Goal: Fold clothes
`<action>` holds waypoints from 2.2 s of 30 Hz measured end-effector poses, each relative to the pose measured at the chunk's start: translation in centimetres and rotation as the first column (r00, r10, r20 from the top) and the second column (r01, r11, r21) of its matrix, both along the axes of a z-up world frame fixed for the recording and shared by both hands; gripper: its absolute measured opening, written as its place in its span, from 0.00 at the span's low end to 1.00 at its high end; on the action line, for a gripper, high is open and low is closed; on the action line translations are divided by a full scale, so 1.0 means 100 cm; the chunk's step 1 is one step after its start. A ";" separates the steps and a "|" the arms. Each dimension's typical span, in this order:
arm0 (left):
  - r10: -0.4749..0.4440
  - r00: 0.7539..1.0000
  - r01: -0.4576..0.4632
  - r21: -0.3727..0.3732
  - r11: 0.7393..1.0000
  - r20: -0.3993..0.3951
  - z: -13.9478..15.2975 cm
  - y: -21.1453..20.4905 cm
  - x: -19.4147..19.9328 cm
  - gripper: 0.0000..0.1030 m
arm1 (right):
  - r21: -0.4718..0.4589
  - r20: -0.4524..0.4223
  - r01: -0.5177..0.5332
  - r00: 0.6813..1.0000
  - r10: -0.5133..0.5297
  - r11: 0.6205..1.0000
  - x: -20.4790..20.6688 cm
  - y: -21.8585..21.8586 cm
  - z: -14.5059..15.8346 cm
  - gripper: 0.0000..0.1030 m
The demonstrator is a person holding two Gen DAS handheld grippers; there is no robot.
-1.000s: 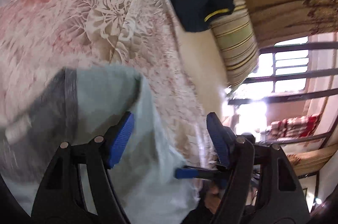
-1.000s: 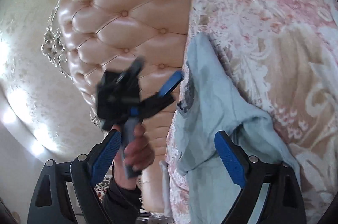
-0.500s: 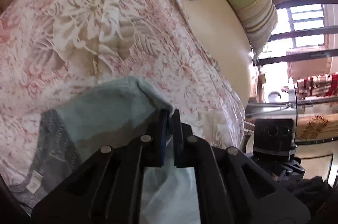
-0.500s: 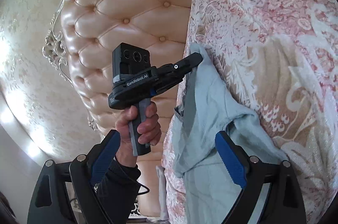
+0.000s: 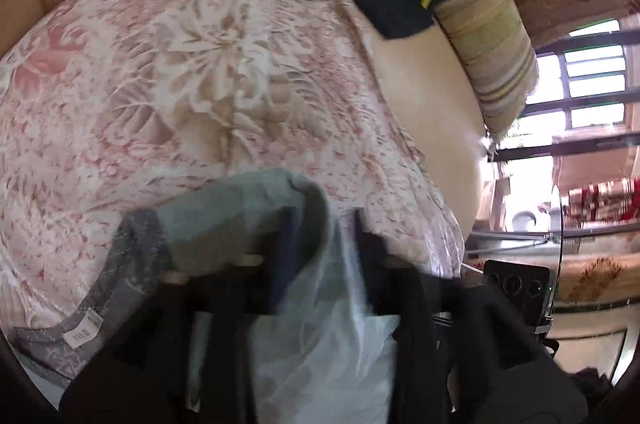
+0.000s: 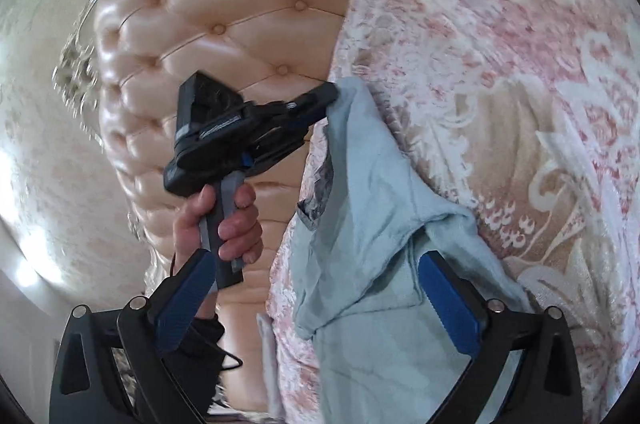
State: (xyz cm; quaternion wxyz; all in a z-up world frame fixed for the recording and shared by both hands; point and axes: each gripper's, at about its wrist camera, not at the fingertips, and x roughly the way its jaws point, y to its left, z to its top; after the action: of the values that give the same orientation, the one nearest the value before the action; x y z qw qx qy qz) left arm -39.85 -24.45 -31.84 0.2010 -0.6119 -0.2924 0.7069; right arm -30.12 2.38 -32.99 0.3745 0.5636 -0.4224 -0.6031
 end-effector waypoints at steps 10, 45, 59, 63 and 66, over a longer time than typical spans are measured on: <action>0.083 0.996 -0.082 0.039 0.996 -0.031 0.005 -0.011 0.003 0.54 | 0.074 0.040 -0.006 0.999 0.003 0.997 -0.007 -0.027 0.009 1.00; -0.106 0.994 0.106 -0.020 0.994 -0.012 -0.005 0.029 -0.009 0.03 | 0.162 0.071 0.249 0.962 -0.263 0.955 -0.008 -0.013 -0.037 0.04; 0.004 1.000 -0.004 -0.014 1.000 -0.009 -0.006 0.025 -0.022 0.22 | 0.084 0.159 0.370 0.911 -0.379 0.925 0.020 0.025 -0.056 0.04; -0.007 1.000 0.007 -0.007 1.000 -0.012 -0.003 0.023 -0.018 0.46 | 0.102 0.145 0.366 0.914 -0.378 0.925 0.028 0.032 -0.055 0.04; -0.081 0.997 0.081 -0.022 0.996 -0.004 -0.003 0.037 -0.017 0.46 | 0.104 0.149 0.371 0.912 -0.383 0.923 0.029 0.034 -0.057 0.04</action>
State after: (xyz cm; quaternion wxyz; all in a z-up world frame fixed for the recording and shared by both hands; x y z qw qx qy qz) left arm -41.58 -20.77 -32.15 0.2233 -0.6238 -0.2592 0.7028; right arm -27.22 5.78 -38.67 0.1936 0.5332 -0.5304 -0.6300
